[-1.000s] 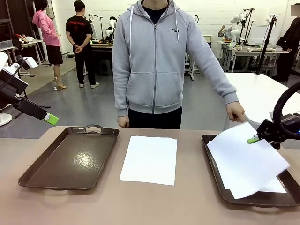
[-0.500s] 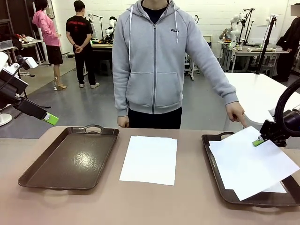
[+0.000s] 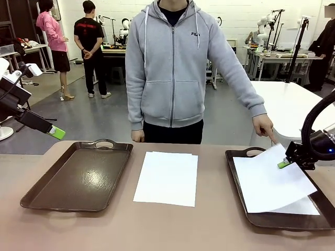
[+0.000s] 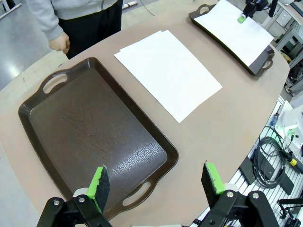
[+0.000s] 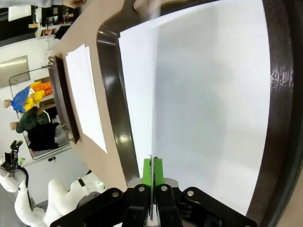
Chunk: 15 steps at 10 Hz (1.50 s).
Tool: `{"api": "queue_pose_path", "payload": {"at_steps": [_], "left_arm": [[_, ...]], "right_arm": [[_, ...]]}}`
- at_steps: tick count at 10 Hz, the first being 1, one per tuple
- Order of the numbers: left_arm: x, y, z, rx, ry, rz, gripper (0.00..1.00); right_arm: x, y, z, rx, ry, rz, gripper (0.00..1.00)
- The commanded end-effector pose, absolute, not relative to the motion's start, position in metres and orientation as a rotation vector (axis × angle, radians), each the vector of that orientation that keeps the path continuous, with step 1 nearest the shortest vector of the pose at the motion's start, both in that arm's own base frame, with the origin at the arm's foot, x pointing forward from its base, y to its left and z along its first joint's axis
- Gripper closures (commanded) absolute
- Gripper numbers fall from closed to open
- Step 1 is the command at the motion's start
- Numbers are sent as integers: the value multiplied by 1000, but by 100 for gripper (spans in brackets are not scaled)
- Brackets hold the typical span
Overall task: Sort the A4 documents.
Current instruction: Place the A4 Paper in the designated Handle tray.
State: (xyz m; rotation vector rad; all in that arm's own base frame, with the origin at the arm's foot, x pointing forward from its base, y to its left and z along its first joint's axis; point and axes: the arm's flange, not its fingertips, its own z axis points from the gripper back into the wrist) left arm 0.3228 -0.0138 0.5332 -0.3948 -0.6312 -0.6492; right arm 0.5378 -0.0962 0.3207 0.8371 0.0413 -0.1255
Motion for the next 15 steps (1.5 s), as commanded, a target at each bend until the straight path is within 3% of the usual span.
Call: {"api": "queue_pose_path", "payload": {"at_steps": [1,6,14,15], "left_arm": [[323,-13,533,-403,-632,-650,0],[323,-13,533,-403,-632,-650,0],[323,-13,533,-403,-632,-650,0],[323,-13,533,-403,-632,-650,0]], "right_arm": [[535,-90,318,825,11,-109,99],[539,-94,328,675,30,-70,99],[546,-86,328,603,32,-41,99],[545,-87,328,603,19,-53,90]]}}
